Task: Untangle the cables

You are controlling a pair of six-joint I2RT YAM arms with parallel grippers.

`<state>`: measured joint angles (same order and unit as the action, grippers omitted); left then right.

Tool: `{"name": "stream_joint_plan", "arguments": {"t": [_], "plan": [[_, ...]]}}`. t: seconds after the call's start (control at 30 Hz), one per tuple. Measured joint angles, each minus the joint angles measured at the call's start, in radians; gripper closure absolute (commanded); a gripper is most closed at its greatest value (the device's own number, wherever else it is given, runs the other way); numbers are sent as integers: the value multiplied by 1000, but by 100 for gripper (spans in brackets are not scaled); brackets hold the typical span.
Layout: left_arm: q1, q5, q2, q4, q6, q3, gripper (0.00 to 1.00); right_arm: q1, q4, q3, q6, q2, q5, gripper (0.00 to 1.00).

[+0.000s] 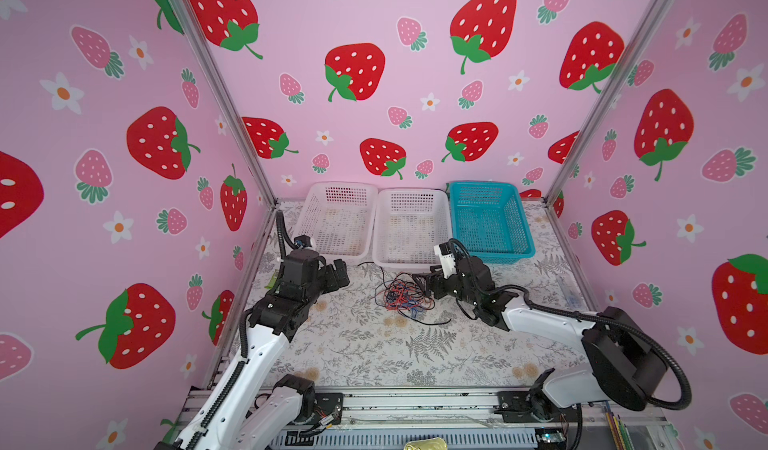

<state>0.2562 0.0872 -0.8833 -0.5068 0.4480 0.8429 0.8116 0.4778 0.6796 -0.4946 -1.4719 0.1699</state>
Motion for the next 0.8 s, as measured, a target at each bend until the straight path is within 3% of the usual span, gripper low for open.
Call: {"name": "stream_joint_plan", "arguments": {"t": [0.2, 0.5, 0.8], "plan": [[25, -37, 16, -17, -27, -2, 1, 60, 16, 0, 21, -98, 0, 19], [39, -95, -37, -18, -29, -2, 0, 101, 23, 40, 59, -183, -80, 26], [127, -107, -55, -59, -19, -2, 1, 135, 37, 97, 65, -265, -151, 40]]}}
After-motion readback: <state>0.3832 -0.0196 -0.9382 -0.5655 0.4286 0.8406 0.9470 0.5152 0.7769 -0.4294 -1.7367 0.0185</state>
